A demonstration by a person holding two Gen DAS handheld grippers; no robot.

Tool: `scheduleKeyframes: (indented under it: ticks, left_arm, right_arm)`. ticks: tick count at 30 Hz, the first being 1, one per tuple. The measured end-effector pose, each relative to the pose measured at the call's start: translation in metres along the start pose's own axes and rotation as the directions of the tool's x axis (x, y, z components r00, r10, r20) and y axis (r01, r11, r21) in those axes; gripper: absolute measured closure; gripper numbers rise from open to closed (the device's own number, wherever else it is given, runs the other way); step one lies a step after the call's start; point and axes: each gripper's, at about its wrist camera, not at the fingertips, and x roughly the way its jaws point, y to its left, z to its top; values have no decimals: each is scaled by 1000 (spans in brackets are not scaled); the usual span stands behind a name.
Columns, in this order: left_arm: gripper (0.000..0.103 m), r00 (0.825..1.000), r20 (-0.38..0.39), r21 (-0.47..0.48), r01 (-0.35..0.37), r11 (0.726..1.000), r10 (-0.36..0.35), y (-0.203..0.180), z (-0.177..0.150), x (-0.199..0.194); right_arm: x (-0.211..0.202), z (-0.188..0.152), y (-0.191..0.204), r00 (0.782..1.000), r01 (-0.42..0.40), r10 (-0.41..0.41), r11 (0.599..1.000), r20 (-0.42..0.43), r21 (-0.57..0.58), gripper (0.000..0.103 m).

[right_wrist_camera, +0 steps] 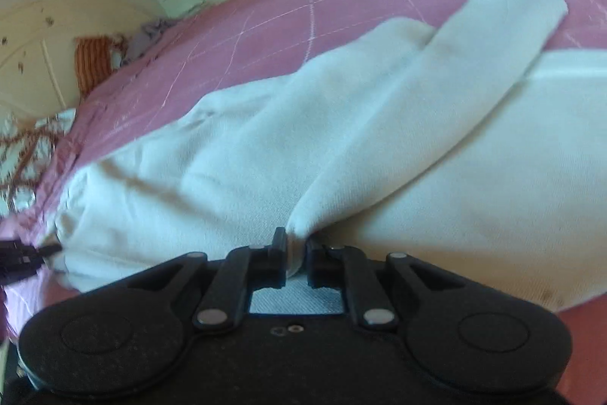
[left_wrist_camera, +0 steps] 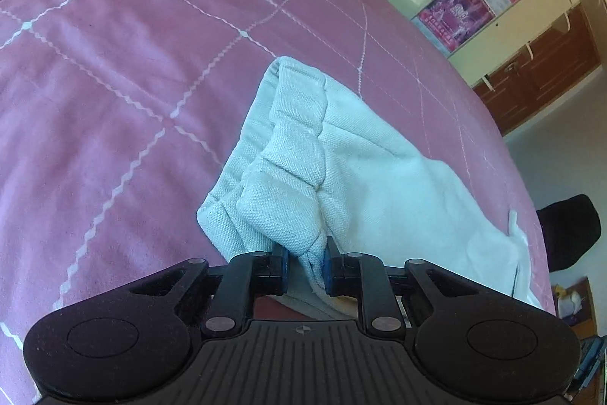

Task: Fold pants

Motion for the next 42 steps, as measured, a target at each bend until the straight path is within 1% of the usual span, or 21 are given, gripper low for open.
scheduleKeyframes:
  ticks: [2, 5, 8, 9, 11, 13, 15, 18, 20, 21, 24, 26, 28, 29, 31, 32, 33, 35, 36, 39, 42]
  left_arm:
    - [85, 1000, 22, 24, -4, 1000, 3, -5, -1, -9]
    - [85, 997, 73, 29, 26, 999, -28, -2, -2, -30]
    - [85, 998, 45, 95, -41, 995, 37, -4, -6, -25]
    - [85, 998, 31, 110, -63, 992, 60, -3, -7, -18]
    - [84, 997, 42, 106, -75, 991, 71, -2, -10, -14]
    - [84, 995, 58, 88, -84, 993, 79, -3, -10, -18]
    - [83, 994, 66, 72, -97, 993, 93, -7, -14, -24]
    - [83, 985, 120, 62, -129, 990, 121, -17, -19, -49]
    - [83, 972, 186, 89, -161, 983, 143, -31, -23, -67]
    - [83, 970, 201, 113, -165, 980, 140, -37, -25, -70]
    - [83, 981, 165, 151, -128, 980, 102, -57, -20, -60]
    - [83, 974, 139, 187, -201, 962, 176, -65, -17, -43]
    - [83, 956, 105, 185, -291, 939, 275, -62, -17, -20]
    - [83, 957, 87, 165, -289, 943, 278, -58, -18, -14]
    - [83, 953, 90, 174, -301, 938, 289, -59, -23, -8]
    - [83, 949, 96, 196, -315, 929, 301, -63, -25, -8]
    - [83, 946, 100, 211, -324, 922, 310, -66, -27, -7]
    - [83, 945, 101, 228, -327, 917, 312, -67, -27, -8]
    - [83, 947, 99, 227, -321, 919, 306, -66, -27, -9]
    - [83, 956, 94, 203, -292, 935, 278, -59, -26, -12]
    - [84, 964, 92, 173, -260, 950, 247, -52, -27, -15]
  right_arm:
    - [-4, 1, 1, 1000, -1, 1, 1000, 4, 26, 94]
    - [-16, 7, 6, 1000, -14, 14, 1000, 21, -12, 94]
    - [-26, 10, 3, 998, -52, 52, 998, 19, 19, 94]
    - [-26, 7, 4, 999, -38, 38, 999, 13, 9, 94]
    - [-12, -2, 0, 999, -1, 1, 1000, -43, 14, 93]
    - [-13, -4, -7, 999, -15, 16, 999, -31, 32, 91]
    - [-23, 0, -8, 999, -35, 36, 998, -18, 48, 79]
    - [-60, 5, -11, 994, -28, 25, 999, 107, 26, 55]
    - [-77, 14, -20, 987, -30, 24, 999, 156, 34, 53]
    - [-80, 21, -25, 986, -14, 6, 999, 166, 46, 53]
    - [-76, 48, -35, 982, 50, -59, 997, 177, 56, 53]
    - [-60, 72, -34, 978, 112, -118, 993, 170, 46, 53]
    - [-35, 97, -33, 969, 212, -213, 977, 126, 27, 53]
    - [-21, 107, -33, 965, 243, -244, 970, 101, 24, 51]
    - [4, 121, -38, 955, 297, -297, 955, 21, 5, 35]
    - [19, 125, -39, 940, 340, -341, 940, -21, -25, 35]
    - [27, 126, -40, 931, 362, -363, 931, -34, -51, 38]
    - [33, 123, -46, 923, 377, -383, 921, -45, -102, 86]
    - [27, 121, -53, 934, 348, -354, 933, -49, -92, 100]
    - [-14, 108, -58, 949, 316, -314, 946, 29, -70, 100]
    - [-71, 74, -69, 951, 299, -297, 954, 89, -13, 100]
